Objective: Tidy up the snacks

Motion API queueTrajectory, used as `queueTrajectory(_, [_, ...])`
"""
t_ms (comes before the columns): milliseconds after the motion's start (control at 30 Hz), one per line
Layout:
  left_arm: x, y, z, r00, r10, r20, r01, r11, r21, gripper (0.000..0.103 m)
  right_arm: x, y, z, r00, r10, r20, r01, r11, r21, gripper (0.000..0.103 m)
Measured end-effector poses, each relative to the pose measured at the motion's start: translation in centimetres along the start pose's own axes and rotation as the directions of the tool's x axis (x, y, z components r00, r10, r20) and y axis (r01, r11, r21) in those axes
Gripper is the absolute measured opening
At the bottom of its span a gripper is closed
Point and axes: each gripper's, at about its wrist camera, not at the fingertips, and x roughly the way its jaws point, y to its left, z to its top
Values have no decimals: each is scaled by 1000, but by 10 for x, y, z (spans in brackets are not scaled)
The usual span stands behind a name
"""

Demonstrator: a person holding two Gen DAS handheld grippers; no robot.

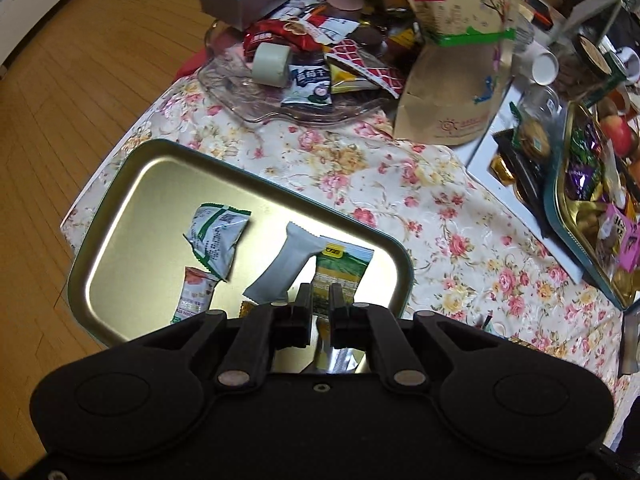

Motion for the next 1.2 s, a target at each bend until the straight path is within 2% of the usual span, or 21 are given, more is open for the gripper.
queueTrajectory(267, [0, 6, 2, 1000, -11, -5, 11, 1000, -7, 11, 1, 12, 2, 1000, 12, 0, -12, 1000, -25, 38])
queueTrajectory(400, [1, -22, -10, 999, -51, -19, 53, 992, 110, 13, -9, -8, 8, 1000, 7, 24, -7, 1000, 20, 38])
queueTrajectory(500, [8, -50, -26, 992, -109, -69, 121, 970, 212, 17, -18, -33, 15, 999, -2, 44, -2, 995, 95, 38])
queueTrajectory(633, [28, -82, -50, 969, -165, -185, 211, 941, 266, 20, -30, -60, 23, 997, -4, 71, -8, 984, 178, 38])
queueTrajectory(800, [43, -103, -65, 977, -106, -186, 154, 951, 267, 20, -42, -73, 24, 995, 8, 94, -26, 981, 193, 38])
queueTrajectory(967, [54, -107, -64, 977, -120, -177, 148, 976, 158, 20, -49, -85, 17, 995, 0, 104, -19, 983, 183, 38])
queueTrajectory(1100, [63, -114, -64, 983, -91, -160, 113, 985, 133, 20, -54, -102, 11, 994, -11, 109, -11, 980, 197, 38])
queueTrajectory(1200, [72, -125, -61, 993, -31, -115, 49, 988, 149, 21, -59, -115, 8, 994, -7, 112, -18, 976, 217, 38])
